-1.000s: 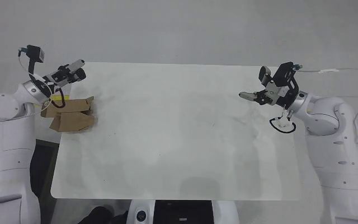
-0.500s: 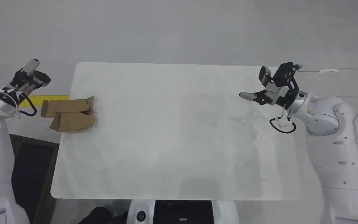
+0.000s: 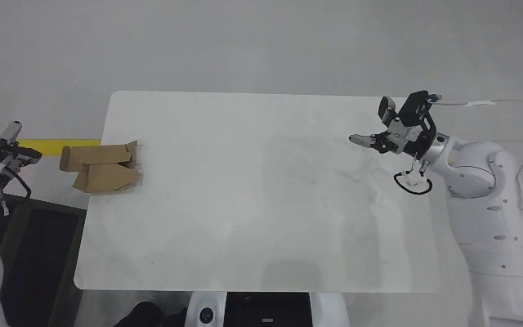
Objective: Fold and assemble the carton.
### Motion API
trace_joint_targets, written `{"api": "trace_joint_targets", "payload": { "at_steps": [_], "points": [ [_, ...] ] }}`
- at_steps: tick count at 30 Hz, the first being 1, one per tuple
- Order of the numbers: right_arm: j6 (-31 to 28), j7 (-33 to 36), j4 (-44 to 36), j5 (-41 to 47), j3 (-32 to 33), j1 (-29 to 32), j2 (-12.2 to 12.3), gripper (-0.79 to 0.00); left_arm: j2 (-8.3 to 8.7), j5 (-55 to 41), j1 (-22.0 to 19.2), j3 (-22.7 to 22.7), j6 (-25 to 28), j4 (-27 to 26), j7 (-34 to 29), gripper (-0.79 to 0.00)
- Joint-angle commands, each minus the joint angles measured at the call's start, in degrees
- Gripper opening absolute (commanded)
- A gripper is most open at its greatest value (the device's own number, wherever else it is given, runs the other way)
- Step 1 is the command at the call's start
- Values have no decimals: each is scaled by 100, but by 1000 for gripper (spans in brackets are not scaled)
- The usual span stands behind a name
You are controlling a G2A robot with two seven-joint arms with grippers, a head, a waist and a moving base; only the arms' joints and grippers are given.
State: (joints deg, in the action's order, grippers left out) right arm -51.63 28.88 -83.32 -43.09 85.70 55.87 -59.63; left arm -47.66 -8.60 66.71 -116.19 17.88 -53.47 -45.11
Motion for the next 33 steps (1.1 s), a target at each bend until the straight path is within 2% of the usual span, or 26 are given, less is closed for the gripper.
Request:
{"api": "trace_joint_targets", "payload": {
  "at_steps": [1,12,16,22,28,29,31,33],
  "points": [
    [0,0,0,-2,0,0,0,0,-9,-16,138,20,-50,-13,21,0],
    [0,0,0,-2,0,0,0,0,-59,2,764,145,-352,12,189,0],
    [0,0,0,-2,0,0,0,0,-87,-43,867,263,-383,53,137,0],
    [0,0,0,-2,0,0,0,0,-147,-221,717,536,-328,278,48,0],
    [0,0,0,-2,0,0,0,0,-172,-301,385,727,-198,526,49,0],
    [0,0,0,-2,0,0,0,0,-176,-284,311,767,-180,592,75,-58],
    [0,0,0,-2,0,0,0,0,-185,-247,157,854,-133,735,113,-397],
    [0,0,0,-2,0,0,0,0,-198,-258,-5,933,-82,896,141,-449]
  ]
}}
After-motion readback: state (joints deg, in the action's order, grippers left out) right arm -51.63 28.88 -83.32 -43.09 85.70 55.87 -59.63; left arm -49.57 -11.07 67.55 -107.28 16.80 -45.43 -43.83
